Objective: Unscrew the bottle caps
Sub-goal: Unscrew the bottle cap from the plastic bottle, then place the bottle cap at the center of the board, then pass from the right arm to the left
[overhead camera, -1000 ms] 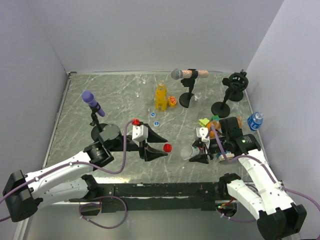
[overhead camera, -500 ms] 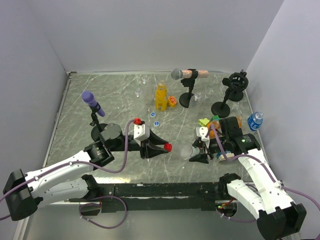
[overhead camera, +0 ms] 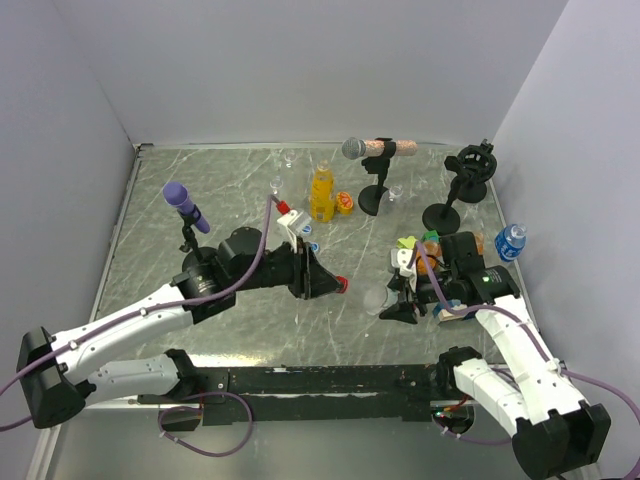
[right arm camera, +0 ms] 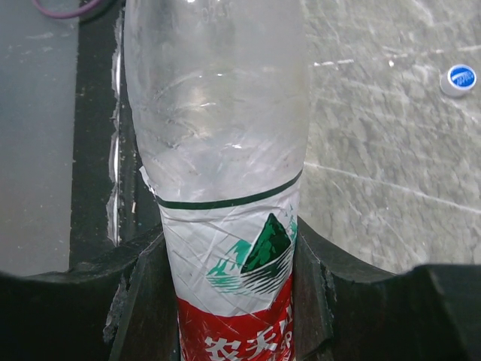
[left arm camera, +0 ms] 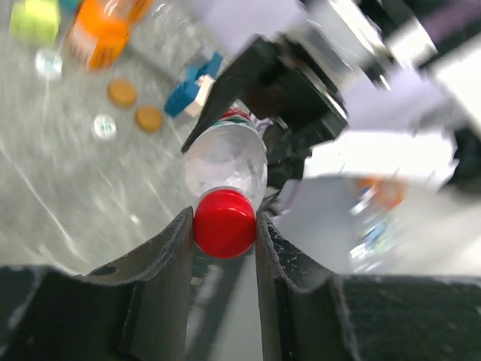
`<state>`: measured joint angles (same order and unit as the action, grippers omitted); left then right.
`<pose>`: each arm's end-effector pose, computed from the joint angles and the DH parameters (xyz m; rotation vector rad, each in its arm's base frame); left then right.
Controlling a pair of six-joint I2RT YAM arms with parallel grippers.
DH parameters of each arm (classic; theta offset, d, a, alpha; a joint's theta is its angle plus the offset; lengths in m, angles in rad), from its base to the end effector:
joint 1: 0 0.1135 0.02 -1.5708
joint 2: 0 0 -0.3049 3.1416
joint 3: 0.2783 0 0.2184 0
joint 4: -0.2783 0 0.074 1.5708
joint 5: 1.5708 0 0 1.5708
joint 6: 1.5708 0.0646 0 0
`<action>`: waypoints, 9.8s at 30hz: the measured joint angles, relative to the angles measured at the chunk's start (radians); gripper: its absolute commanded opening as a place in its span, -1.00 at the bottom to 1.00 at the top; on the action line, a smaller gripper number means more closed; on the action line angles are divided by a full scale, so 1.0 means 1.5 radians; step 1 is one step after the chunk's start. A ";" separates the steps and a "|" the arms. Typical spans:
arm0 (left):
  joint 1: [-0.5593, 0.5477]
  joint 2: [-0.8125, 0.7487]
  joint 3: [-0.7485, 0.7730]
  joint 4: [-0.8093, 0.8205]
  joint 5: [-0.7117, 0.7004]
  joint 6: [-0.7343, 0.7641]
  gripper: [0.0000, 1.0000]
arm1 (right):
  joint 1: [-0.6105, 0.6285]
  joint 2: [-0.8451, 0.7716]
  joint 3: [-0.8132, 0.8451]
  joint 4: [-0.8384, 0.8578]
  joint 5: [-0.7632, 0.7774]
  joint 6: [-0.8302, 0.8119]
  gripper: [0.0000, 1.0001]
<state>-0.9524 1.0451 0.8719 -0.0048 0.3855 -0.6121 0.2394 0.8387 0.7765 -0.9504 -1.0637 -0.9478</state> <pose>0.1054 -0.1900 0.3764 0.6461 1.8746 -1.4243 0.0695 0.0751 0.2977 -1.4709 1.5456 0.9520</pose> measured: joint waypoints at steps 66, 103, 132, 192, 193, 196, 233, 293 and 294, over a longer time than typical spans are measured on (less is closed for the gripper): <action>0.019 -0.010 -0.080 0.119 0.146 0.515 -0.25 | -0.001 0.014 -0.011 0.029 0.016 -0.002 -0.38; -0.002 0.019 0.018 -0.092 -0.100 -0.229 0.64 | -0.002 0.030 -0.011 0.030 0.030 0.011 -0.38; 0.001 -0.078 -0.118 0.104 0.048 0.531 0.60 | -0.002 0.032 -0.011 0.029 0.028 -0.007 -0.38; 0.001 0.025 0.112 -0.196 -0.129 -0.129 -0.99 | -0.002 0.037 -0.012 0.018 0.032 -0.010 -0.38; 0.002 0.015 0.109 -0.196 -0.136 -0.129 -0.99 | -0.002 0.037 -0.012 0.018 0.032 -0.010 -0.38; 0.003 -0.011 0.090 -0.195 -0.158 -0.128 -0.99 | -0.002 0.037 -0.012 0.018 0.032 -0.010 -0.38; 0.135 0.390 0.063 -0.157 -0.459 -0.007 0.54 | -0.002 0.036 -0.012 0.020 0.033 -0.009 -0.37; 0.023 0.041 -0.252 0.544 0.147 0.306 0.76 | -0.002 0.046 -0.012 0.003 0.006 -0.031 -0.34; 0.022 0.049 -0.247 0.545 0.147 0.305 0.69 | -0.002 0.046 -0.012 0.003 0.005 -0.031 -0.34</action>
<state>-0.9192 1.1191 0.5018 0.8131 0.6056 -0.1551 0.2359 0.9070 0.7586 -0.9466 -1.0557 -0.9936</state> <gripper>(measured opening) 0.918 0.436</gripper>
